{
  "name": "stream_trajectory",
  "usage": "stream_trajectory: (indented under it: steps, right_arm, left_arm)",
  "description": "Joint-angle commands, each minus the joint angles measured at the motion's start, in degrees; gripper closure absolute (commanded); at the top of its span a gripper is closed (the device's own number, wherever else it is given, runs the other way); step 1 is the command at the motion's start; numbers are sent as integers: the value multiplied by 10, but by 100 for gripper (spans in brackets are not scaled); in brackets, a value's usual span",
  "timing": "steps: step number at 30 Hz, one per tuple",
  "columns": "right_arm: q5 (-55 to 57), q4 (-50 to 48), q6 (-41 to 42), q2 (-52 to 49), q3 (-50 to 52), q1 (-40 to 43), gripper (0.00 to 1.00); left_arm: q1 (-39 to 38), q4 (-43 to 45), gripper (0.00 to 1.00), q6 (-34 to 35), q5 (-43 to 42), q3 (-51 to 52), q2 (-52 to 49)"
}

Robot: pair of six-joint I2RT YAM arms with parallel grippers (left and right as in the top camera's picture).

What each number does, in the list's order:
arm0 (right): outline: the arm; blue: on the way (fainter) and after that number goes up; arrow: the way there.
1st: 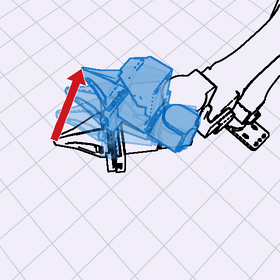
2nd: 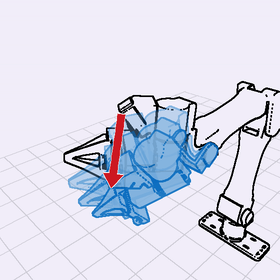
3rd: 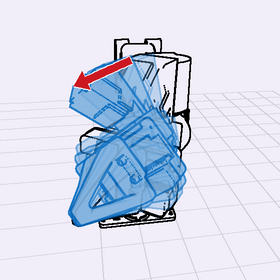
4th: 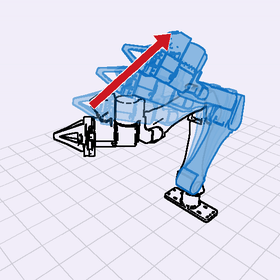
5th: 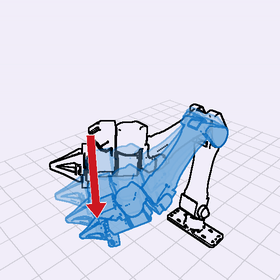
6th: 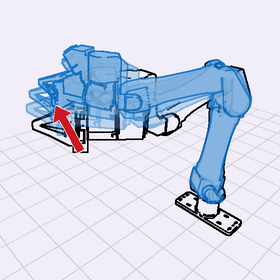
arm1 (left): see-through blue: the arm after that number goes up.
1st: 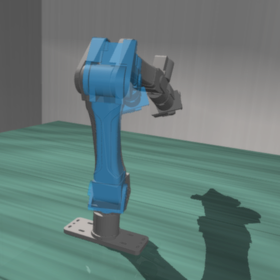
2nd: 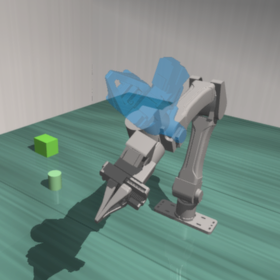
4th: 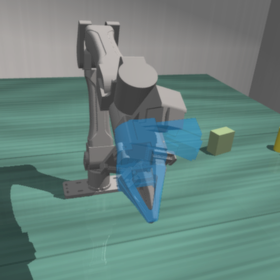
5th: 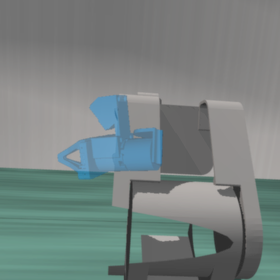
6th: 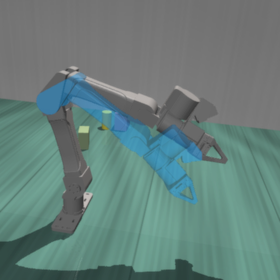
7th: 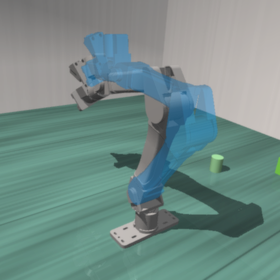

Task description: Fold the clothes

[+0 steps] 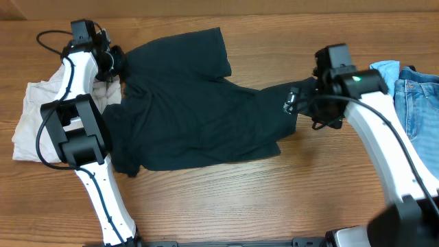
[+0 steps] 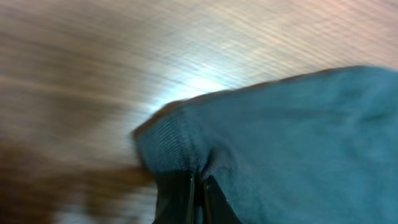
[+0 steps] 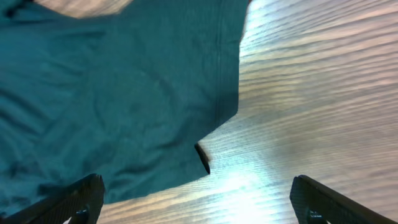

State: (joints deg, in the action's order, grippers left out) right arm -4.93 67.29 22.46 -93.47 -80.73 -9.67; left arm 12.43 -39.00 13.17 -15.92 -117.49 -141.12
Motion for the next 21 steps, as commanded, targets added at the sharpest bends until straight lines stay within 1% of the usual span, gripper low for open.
stream_trajectory:
  steps: [1,2,4,5,7,9,10,12,13,14,15,16,17,19,21]
  right_arm:
    - [-87,-31,-36,-47,-6,-1,0]
    - [-91,-33,-36,-65,-6,-5,0]
    - [-91,-17,-29,-88,-6,-7,0]
    - [-89,-8,-28,-101,-6,-7,0]
    - [-75,-10,-27,-128,-6,-7,0]
    - [-65,-52,-26,-146,-6,-5,1]
    - [-50,-80,-25,-148,-6,-4,3]
    - [-2,-134,-5,-148,-6,2,4]
    - [16,-162,12,-148,-6,10,7]
    - [21,-181,24,-149,-6,20,12]
    - [19,-191,45,-149,-6,30,13]
    - [13,-202,69,-149,-6,42,13]
    - [-3,-217,74,-150,-6,56,11]
    - [-31,-240,74,-152,-6,81,9]
    - [-36,-244,73,-160,-6,96,6]
  left_arm:
    - [-32,-23,86,-36,-41,-63,-6]
    - [-40,-40,76,-57,-41,-84,-6]
    - [-47,-69,68,-81,-41,-122,-5]
    - [-50,-84,62,-85,-41,-141,-5]
    - [-57,-130,59,-96,-42,-192,-5]
    - [-67,-182,58,-131,-63,-233,-5]
    - [-74,-213,59,-147,-72,-249,-5]
    - [-95,-264,59,-174,-77,-264,-5]
    - [-107,-286,60,-189,-76,-265,-5]
    - [-120,-309,62,-203,-76,-264,-5]
    - [-133,-325,62,-209,-76,-262,-5]
    - [-145,-336,62,-214,-76,-261,-5]
    - [-158,-348,62,-225,-76,-261,-5]
    - [-189,-365,55,-237,-43,-261,-5]
    - [-213,-379,51,-234,-6,-259,-5]
